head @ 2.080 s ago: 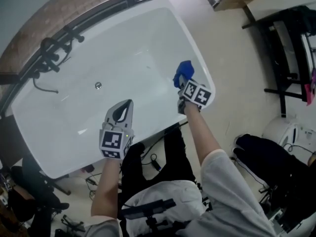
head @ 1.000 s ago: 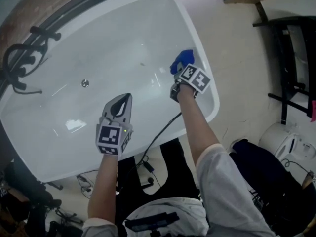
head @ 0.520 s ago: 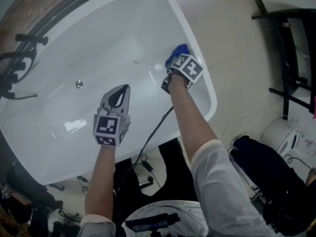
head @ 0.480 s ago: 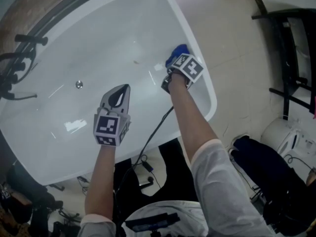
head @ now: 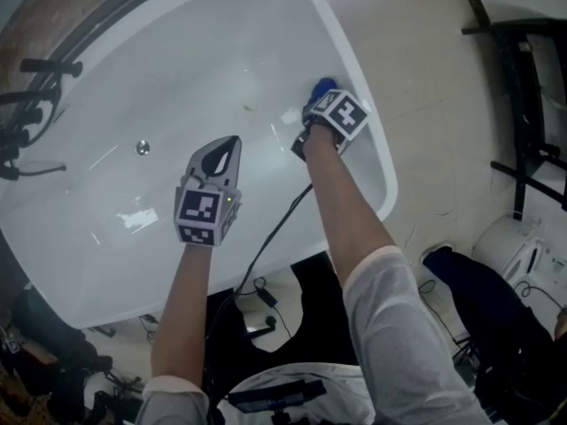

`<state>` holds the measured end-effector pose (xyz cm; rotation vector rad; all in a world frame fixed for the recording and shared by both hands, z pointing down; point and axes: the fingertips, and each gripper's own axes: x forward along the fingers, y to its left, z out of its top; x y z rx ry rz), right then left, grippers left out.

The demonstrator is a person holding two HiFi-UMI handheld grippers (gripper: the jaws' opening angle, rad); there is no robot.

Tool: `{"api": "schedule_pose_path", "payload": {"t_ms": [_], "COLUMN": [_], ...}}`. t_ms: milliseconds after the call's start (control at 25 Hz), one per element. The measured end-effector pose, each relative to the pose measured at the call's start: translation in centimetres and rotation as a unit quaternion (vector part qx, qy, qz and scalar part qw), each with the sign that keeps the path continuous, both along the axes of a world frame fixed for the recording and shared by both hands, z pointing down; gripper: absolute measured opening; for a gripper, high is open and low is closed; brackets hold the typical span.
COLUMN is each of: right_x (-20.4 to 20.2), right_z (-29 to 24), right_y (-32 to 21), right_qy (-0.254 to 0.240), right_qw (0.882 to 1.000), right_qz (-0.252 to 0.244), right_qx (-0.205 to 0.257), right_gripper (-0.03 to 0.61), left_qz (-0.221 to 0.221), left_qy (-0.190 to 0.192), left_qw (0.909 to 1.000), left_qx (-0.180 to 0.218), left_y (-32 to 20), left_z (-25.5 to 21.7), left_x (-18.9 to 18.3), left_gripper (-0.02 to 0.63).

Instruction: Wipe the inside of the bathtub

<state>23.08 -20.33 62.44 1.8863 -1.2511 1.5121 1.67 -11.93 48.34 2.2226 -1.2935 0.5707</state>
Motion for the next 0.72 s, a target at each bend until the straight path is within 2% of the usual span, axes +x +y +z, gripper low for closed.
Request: {"api": "schedule_pose_path", "payload": {"t_ms": [360, 720], "right_x": [-1.4, -3.3], "right_z": [3.2, 7.3], "right_y": [-0.5, -0.4], "right_qy": [-0.022, -0.017], "right_qw": [0.999, 0.999], "right_qz": [0.018, 0.032], "right_qx": [-0.015, -0.03], "right_gripper": [0.123, 0.122], "left_qz": [0.002, -0.006], "left_qy": [-0.005, -0.011], "left_qw": [0.9999, 0.9998], "left_qx": [-0.012, -0.013], "left_y": [-1.1, -1.5], "left_z": [4.6, 8.0], "left_x": [0.1, -2.2], "left_gripper": [0.002, 0.002]}}
